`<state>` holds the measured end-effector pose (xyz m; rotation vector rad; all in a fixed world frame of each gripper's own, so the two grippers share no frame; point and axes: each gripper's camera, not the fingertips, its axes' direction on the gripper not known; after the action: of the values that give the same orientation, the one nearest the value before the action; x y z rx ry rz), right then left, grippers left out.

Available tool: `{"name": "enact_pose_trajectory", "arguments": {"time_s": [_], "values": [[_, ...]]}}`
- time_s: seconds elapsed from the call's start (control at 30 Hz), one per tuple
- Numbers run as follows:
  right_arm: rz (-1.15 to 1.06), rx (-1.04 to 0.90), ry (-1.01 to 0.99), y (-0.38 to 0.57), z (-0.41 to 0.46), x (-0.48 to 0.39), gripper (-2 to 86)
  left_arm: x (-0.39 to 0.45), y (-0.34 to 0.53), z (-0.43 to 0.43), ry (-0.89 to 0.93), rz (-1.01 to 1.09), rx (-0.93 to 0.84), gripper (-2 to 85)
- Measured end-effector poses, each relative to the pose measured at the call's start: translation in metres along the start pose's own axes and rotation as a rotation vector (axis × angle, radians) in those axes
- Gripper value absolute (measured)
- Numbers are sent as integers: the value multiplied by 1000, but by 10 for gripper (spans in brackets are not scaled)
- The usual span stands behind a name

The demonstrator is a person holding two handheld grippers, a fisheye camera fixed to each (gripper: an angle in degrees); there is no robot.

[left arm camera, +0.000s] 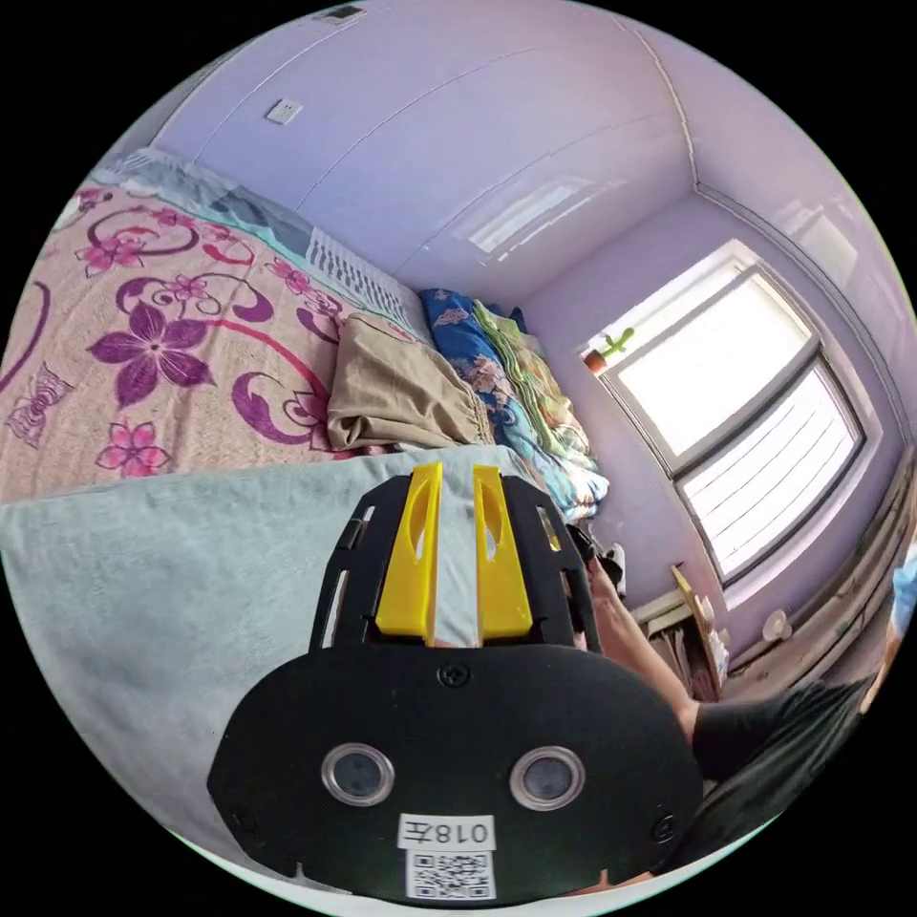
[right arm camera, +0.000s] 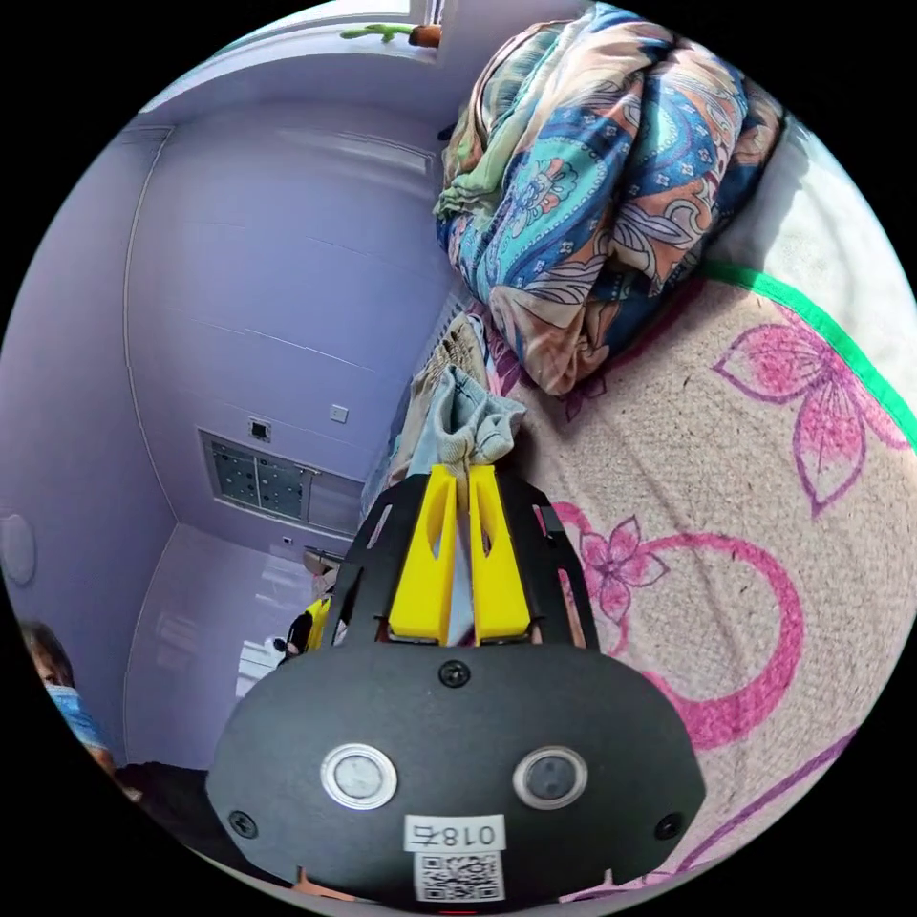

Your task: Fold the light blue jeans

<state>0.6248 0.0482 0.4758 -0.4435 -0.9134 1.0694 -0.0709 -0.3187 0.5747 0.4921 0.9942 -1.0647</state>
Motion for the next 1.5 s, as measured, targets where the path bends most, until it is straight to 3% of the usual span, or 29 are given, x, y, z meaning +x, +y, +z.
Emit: {"name": "enact_pose_trajectory", "arguments": {"time_s": [0.23, 0.37, 0.43, 0.57, 0.77, 0.97, 1.13, 1.37, 1.5], "values": [[-130, -40, -29, 40, 15, -33, 11, -44, -10, 100, -284, -182, -209, 55], [-260, -67, -7, 64, 37, -71, 11, -51, 0, 76, -126, -189, -151, 63], [-313, -80, 7, 74, 51, -85, 12, -44, 23, 23, 18, -139, -17, 65], [-473, -189, -59, 109, 106, -128, 12, -61, 71, -81, 43, -137, 148, 64], [-982, -644, -115, 283, 217, -226, 13, -105, 159, -246, -178, -205, 290, 56], [-1221, -979, 152, 477, 326, -185, 18, -147, 227, -307, -249, -354, 329, 52], [-1296, -913, 239, 525, 338, -180, 35, -142, 231, -316, -241, -294, 329, 53], [-1605, -883, 344, 606, 315, -179, 69, -131, 189, -280, -233, -192, 233, 59], [-1498, -749, 320, 594, 283, -168, 58, -142, 148, -237, -258, -220, 111, 76]]}}
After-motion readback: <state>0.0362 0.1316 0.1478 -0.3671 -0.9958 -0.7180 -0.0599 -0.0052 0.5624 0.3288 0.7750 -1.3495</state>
